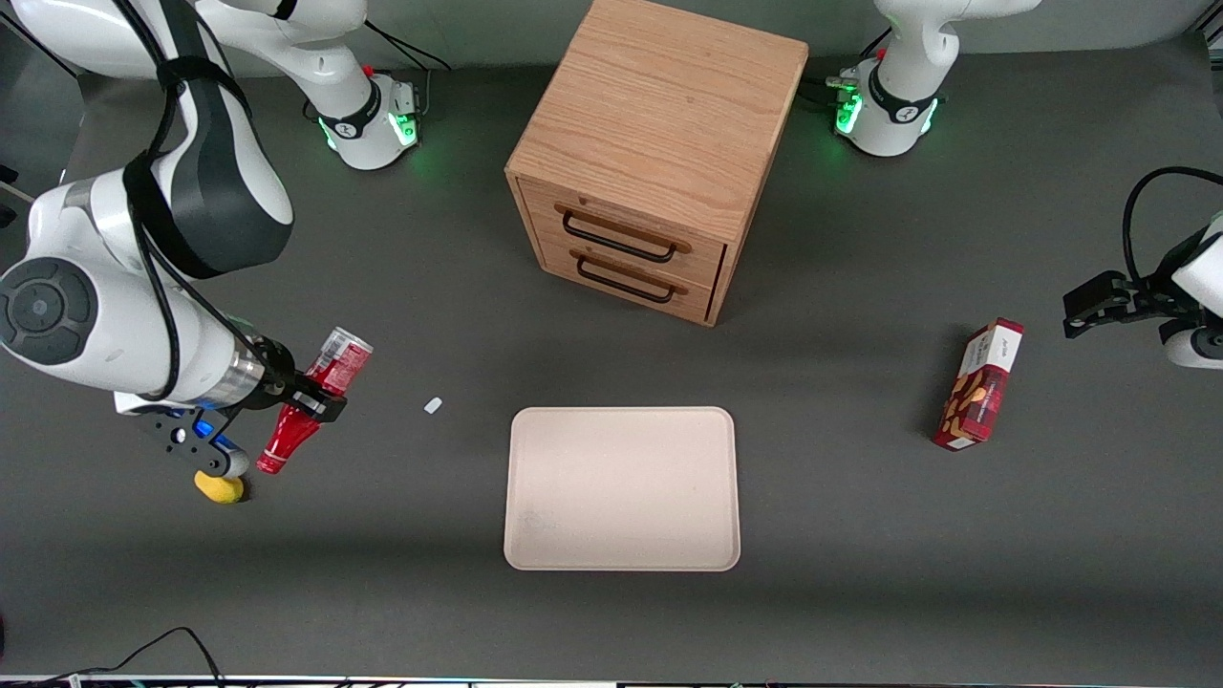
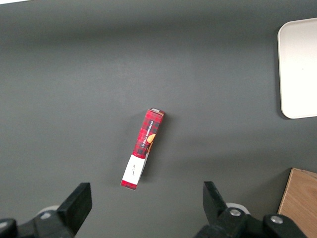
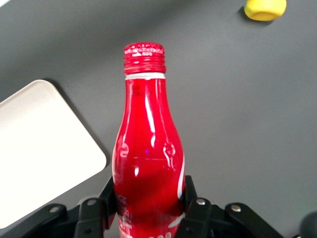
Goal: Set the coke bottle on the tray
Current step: 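Lift the bottle and tilt it upright with the right gripper, then carry the upright bottle over the cream tray's corner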
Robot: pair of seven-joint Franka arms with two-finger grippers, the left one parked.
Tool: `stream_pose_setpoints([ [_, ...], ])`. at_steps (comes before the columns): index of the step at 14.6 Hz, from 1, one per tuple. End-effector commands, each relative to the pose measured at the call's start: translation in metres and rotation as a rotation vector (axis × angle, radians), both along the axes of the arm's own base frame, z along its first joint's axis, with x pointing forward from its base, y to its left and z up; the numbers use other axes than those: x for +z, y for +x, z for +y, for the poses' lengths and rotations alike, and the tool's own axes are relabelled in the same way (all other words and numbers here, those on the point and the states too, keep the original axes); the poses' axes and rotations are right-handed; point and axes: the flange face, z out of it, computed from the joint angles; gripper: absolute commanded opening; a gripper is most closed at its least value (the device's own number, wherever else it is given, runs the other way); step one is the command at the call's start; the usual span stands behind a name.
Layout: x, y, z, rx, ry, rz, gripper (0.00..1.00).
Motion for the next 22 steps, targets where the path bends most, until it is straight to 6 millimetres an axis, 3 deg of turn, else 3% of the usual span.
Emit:
stream_pose_setpoints([
  [1,0.004,0.018,0.023,0.046,0.030,0.004,0.00],
  [5,-0.034,0.017,0.097,0.268,0.005,0.004,0.00],
  [7,-0.062,0.025,0.118,0.386,0.012,-0.025,0.00],
  [9,-0.097,0.037,0.130,0.477,0.043,-0.062,0.00],
  [11,-0.140,0.040,0.165,0.549,0.054,-0.111,0.00],
  [14,-0.189,0.046,0.182,0.594,0.072,-0.156,0.00],
  [16,-0.211,0.044,0.194,0.615,0.068,-0.169,0.00],
  [22,-0.264,0.047,0.190,0.589,0.056,-0.162,0.00],
])
